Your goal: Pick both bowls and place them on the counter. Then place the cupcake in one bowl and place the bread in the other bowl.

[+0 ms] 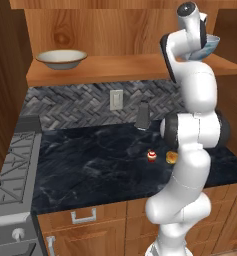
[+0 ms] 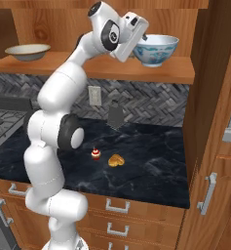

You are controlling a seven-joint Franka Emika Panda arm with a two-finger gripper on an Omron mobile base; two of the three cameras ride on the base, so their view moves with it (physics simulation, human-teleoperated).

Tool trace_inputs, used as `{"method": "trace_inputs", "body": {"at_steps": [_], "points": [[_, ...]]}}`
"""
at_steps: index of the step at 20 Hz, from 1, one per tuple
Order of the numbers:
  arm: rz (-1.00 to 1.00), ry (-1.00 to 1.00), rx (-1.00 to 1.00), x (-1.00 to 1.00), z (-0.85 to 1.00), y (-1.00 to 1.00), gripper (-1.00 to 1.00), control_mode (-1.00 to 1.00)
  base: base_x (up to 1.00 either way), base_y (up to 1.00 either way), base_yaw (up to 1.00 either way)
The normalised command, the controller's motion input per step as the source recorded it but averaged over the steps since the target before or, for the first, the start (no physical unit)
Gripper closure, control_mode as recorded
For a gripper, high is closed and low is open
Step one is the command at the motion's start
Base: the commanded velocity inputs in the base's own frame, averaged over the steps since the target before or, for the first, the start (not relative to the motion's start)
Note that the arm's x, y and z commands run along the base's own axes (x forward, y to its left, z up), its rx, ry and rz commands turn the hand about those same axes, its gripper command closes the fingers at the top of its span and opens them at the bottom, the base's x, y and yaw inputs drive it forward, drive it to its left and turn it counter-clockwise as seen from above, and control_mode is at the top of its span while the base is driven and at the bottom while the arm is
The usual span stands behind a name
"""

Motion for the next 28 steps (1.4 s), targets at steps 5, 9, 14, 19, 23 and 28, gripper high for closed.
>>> {"method": "trace_inputs", "body": {"at_steps": [5, 9, 14, 19, 23, 28], "points": [[0.03, 0.08, 0.00, 0.10, 0.00, -0.16, -1.00, -1.00, 0.00, 0.00, 0.00], [0.04, 0.07, 0.00, 0.04, -0.03, -0.13, -1.00, -1.00, 0.00, 0.00, 0.00], [0.03, 0.05, 0.00, 0.00, -0.12, -0.04, -1.00, -1.00, 0.00, 0.00, 0.00], [0.02, 0.01, 0.00, 0.00, -0.23, 0.00, 1.00, -1.00, 0.00, 0.00, 0.00], [0.00, 0.01, 0.00, -0.09, -0.17, 0.00, 1.00, -1.00, 0.00, 0.00, 0.00], [0.00, -0.03, 0.01, -0.53, -0.12, 0.00, 1.00, -1.00, 0.00, 0.00, 0.00]]}}
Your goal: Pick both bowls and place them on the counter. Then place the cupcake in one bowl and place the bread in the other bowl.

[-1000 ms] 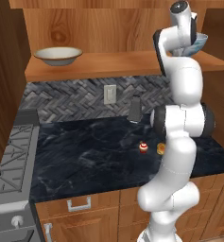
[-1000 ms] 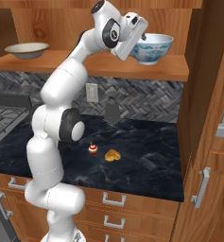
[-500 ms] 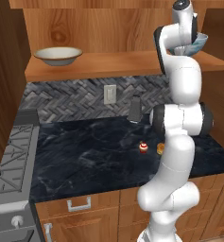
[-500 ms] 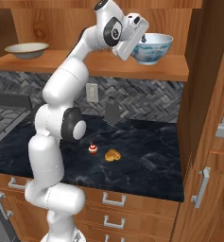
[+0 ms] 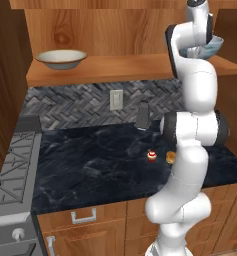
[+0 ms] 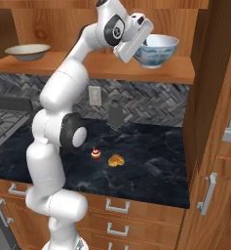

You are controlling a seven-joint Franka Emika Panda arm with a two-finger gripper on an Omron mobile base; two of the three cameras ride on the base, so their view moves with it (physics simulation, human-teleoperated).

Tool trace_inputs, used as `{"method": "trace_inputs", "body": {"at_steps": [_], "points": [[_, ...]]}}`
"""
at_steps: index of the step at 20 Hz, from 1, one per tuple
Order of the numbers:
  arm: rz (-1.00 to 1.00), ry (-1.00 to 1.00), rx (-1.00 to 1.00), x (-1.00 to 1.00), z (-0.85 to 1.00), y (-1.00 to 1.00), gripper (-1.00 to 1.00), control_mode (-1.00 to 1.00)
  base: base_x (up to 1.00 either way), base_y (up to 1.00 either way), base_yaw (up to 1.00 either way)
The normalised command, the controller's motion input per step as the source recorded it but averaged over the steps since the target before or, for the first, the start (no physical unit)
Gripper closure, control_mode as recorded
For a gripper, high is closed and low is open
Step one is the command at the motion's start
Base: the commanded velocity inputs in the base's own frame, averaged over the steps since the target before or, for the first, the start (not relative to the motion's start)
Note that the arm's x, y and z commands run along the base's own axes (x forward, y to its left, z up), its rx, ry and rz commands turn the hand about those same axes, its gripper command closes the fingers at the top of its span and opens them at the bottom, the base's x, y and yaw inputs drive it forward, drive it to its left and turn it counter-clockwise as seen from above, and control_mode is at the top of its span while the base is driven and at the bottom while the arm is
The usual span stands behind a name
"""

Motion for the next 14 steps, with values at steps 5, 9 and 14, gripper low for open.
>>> {"method": "trace_inputs", "body": {"at_steps": [5, 9, 14], "points": [[0.00, -0.06, 0.03, -0.99, -0.03, 0.07, 1.00, -1.00, 0.00, 0.00, 0.00], [0.00, -0.03, 0.00, -1.00, 0.00, 0.45, 1.00, -1.00, 0.00, 0.00, 0.00], [0.00, -0.01, 0.00, -1.00, 0.00, 0.61, 1.00, -1.00, 0.00, 0.00, 0.00]]}}
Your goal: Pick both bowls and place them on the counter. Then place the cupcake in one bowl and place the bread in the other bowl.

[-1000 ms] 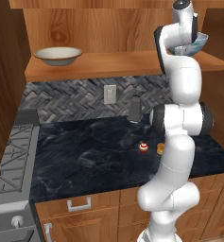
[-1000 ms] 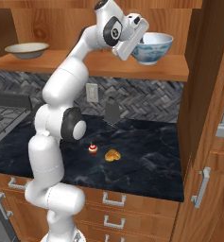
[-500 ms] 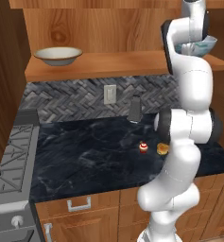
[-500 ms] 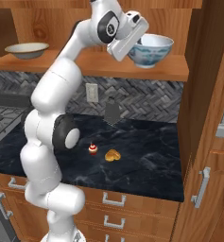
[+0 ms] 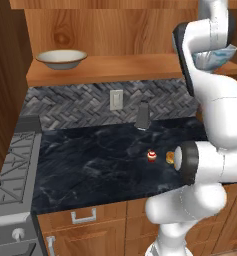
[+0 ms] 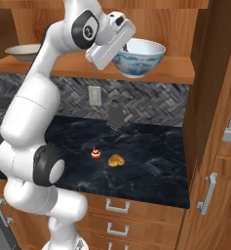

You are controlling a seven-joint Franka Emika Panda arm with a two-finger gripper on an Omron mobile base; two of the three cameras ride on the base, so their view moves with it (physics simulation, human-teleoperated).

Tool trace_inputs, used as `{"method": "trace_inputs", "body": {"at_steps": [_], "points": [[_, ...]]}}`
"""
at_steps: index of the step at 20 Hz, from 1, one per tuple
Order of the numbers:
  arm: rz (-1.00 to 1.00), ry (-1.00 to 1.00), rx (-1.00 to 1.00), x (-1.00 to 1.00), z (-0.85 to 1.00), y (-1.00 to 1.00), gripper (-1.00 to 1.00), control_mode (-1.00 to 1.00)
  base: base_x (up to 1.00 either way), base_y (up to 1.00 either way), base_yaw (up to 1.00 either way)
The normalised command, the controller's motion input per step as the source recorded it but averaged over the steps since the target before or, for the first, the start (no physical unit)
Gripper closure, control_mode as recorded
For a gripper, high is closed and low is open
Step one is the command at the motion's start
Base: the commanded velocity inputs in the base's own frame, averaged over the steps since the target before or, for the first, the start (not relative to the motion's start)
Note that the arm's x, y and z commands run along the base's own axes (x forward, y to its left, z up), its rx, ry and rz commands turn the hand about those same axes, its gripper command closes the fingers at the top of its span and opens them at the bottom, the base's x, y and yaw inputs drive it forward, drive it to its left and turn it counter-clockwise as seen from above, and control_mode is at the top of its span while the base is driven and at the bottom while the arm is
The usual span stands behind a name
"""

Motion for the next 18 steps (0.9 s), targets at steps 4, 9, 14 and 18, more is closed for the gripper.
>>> {"method": "trace_inputs", "body": {"at_steps": [4, 9, 14, 18], "points": [[0.00, -0.01, 0.00, -1.00, -0.02, 0.57, 1.00, -1.00, 0.00, 0.00, 0.00], [-0.01, -0.01, 0.00, -1.00, -0.10, 0.49, 1.00, -1.00, 0.00, 0.00, 0.00], [-0.08, -0.01, 0.00, -1.00, -0.17, 0.22, 1.00, -1.00, 0.00, 0.00, 0.00], [-0.17, -0.01, 0.00, -0.98, -0.25, 0.01, 1.00, -1.00, 0.00, 0.00, 0.00]]}}
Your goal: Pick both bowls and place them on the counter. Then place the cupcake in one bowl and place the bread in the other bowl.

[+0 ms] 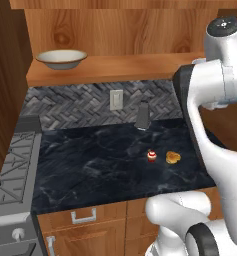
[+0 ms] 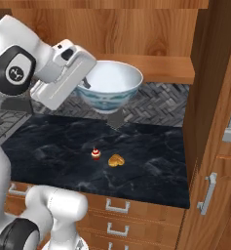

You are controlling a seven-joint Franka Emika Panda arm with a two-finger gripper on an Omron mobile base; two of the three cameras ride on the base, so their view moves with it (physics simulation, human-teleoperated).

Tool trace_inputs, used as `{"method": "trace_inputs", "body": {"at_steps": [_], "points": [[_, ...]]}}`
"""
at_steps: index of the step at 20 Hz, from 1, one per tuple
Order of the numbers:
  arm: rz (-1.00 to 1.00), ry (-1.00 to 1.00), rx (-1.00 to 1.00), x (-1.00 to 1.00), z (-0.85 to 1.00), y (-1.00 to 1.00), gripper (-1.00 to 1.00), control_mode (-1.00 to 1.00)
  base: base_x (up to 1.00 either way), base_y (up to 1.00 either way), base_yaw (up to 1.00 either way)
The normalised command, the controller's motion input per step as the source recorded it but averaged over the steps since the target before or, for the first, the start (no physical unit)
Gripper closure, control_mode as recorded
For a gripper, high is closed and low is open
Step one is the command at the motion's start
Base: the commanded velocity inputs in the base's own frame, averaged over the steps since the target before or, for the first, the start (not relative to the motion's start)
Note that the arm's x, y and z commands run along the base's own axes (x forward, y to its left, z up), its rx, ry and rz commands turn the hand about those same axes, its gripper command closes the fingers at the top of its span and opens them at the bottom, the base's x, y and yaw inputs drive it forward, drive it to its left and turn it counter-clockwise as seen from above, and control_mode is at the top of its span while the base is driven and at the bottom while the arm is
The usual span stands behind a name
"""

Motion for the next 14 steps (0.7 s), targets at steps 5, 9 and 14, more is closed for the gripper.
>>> {"method": "trace_inputs", "body": {"at_steps": [5, 9, 14], "points": [[-0.20, 0.00, 0.00, -0.50, -0.38, 0.00, 1.00, -1.00, 0.00, 0.00, 0.00], [-0.12, 0.02, 0.00, -0.02, -0.38, -0.03, 1.00, -1.00, 0.00, 0.00, 0.00], [-0.04, 0.03, 0.00, 0.02, -0.49, -0.02, 1.00, -1.00, 0.00, 0.00, 0.00]]}}
